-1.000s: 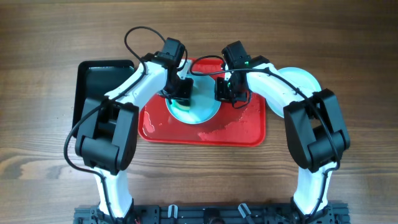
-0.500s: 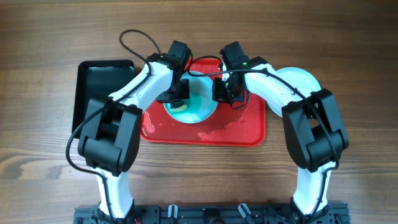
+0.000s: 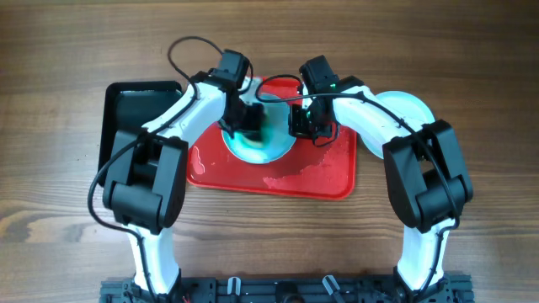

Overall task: Clean dirty plates on tray and stack at the side
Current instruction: 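Scrub the third plate with the sponge in the left gripper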

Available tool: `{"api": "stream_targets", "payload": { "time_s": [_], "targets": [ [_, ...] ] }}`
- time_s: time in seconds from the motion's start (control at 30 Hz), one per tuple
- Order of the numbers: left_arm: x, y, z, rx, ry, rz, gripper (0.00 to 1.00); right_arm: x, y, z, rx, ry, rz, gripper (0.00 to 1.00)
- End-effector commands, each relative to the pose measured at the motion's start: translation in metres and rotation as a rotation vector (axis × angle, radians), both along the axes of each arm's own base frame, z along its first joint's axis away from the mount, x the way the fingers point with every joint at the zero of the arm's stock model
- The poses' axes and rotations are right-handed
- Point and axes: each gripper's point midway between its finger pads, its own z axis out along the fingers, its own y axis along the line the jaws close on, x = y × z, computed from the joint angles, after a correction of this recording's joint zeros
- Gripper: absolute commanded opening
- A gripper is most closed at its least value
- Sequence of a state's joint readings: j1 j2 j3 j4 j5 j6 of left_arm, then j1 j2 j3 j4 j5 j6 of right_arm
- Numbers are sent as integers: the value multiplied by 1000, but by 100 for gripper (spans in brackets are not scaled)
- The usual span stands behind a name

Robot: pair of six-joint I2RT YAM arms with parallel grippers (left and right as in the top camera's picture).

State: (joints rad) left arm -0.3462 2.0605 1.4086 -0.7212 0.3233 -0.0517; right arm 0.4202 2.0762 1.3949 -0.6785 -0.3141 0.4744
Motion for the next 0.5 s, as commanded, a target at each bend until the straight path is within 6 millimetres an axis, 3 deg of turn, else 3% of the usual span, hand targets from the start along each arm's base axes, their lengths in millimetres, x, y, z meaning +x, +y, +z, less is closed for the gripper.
{"api": "stream_targets", "payload": {
  "time_s": [0.0, 0.07, 0.13, 0.23, 0.33, 0.4, 0.47],
  "targets": [
    [-52, -47, 9, -301, 175, -202, 4, -9, -3, -13, -26, 29, 26, 4],
    [-55, -44, 7, -286, 191, -195, 4, -12, -2, -13, -20, 38, 33, 4],
    [-46, -35, 0, -218, 169, -149, 4, -15, -3, -13, -25, 52, 32, 4],
    [-5, 3, -20, 42, 69, 129, 4, -18, -5, -14, -30, 64, 31, 5],
    [36, 45, -22, 250, -99, 407, 4, -19, -5, -14, -33, 69, 31, 4],
    [51, 65, -18, 340, -185, 505, 4, -19, -5, -14, -33, 68, 31, 4],
    [51, 79, -16, 409, -210, 545, 4, -19, -5, -14, -33, 69, 31, 5]
  ]
}}
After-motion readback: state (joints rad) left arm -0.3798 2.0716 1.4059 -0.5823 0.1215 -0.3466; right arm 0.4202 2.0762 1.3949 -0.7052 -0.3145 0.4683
